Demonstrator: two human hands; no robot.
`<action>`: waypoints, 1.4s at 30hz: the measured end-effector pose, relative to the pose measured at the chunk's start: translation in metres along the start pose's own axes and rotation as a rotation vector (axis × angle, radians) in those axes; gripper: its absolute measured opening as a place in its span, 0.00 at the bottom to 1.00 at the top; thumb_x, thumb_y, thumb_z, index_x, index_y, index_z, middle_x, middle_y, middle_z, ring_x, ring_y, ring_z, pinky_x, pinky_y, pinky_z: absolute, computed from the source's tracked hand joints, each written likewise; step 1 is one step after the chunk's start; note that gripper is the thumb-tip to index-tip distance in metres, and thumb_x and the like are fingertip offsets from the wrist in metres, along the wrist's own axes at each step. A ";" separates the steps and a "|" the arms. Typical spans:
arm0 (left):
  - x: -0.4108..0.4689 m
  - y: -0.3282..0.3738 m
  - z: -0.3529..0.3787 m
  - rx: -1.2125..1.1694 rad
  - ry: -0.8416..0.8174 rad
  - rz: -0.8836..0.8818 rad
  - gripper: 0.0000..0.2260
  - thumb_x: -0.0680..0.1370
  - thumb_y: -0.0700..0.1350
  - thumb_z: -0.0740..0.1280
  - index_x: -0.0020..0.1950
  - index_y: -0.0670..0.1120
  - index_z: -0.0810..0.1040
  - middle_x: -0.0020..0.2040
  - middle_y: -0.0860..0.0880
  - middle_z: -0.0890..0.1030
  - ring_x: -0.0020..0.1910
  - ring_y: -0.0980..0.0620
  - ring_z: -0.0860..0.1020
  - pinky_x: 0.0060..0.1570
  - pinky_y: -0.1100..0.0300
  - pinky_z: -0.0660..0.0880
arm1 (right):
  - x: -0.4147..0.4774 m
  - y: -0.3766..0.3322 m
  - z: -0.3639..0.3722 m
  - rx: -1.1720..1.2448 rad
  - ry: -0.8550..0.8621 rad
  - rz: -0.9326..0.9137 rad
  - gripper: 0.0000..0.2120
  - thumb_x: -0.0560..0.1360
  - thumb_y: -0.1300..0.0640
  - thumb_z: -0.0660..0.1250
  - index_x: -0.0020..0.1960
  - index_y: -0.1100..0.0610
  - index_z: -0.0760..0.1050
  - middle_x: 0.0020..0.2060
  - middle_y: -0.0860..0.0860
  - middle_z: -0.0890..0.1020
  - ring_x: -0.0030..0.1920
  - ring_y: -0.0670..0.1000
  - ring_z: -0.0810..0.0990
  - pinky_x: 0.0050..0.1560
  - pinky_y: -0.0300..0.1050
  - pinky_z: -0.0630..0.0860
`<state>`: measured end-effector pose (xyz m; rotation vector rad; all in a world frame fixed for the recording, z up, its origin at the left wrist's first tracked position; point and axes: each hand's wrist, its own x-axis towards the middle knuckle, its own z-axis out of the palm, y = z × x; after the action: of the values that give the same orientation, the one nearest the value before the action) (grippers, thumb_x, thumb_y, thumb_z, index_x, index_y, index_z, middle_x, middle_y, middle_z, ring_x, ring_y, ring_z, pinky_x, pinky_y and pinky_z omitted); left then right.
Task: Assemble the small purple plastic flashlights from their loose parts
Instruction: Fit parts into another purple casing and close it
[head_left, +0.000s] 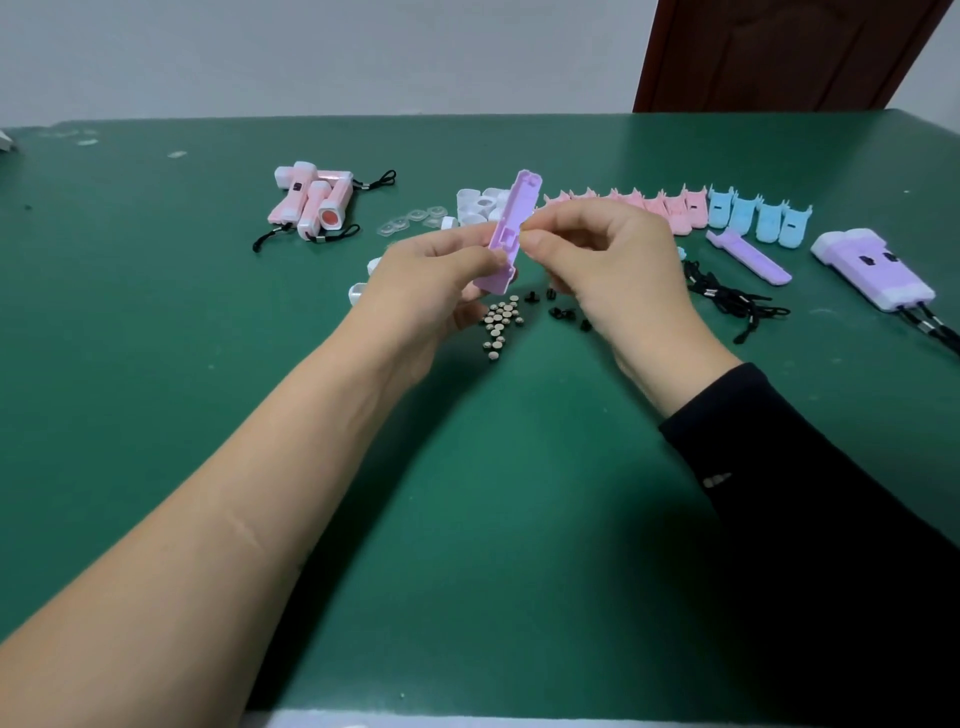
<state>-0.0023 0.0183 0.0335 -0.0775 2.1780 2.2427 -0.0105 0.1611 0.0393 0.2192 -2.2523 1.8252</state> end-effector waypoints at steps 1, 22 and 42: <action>-0.001 0.000 0.001 0.001 -0.007 0.002 0.08 0.77 0.38 0.68 0.50 0.49 0.84 0.41 0.50 0.83 0.35 0.58 0.78 0.33 0.68 0.71 | -0.001 0.000 0.000 -0.047 0.007 -0.036 0.05 0.73 0.62 0.71 0.42 0.53 0.81 0.37 0.46 0.81 0.31 0.38 0.72 0.38 0.32 0.70; -0.003 0.001 0.009 -0.180 -0.049 -0.059 0.09 0.77 0.36 0.67 0.54 0.44 0.83 0.38 0.50 0.82 0.29 0.59 0.76 0.29 0.69 0.72 | -0.001 0.002 0.008 -0.382 0.091 -0.208 0.05 0.75 0.59 0.68 0.45 0.53 0.82 0.40 0.42 0.72 0.37 0.36 0.71 0.42 0.24 0.65; -0.007 0.003 0.009 -0.074 -0.081 0.031 0.10 0.77 0.37 0.68 0.55 0.46 0.83 0.36 0.52 0.83 0.31 0.60 0.76 0.32 0.69 0.72 | 0.008 0.000 -0.004 0.445 -0.152 0.427 0.10 0.73 0.61 0.71 0.54 0.56 0.79 0.36 0.48 0.83 0.30 0.42 0.76 0.32 0.35 0.74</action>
<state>0.0041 0.0272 0.0368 0.0455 2.0708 2.2991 -0.0181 0.1658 0.0421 -0.0608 -2.0688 2.6071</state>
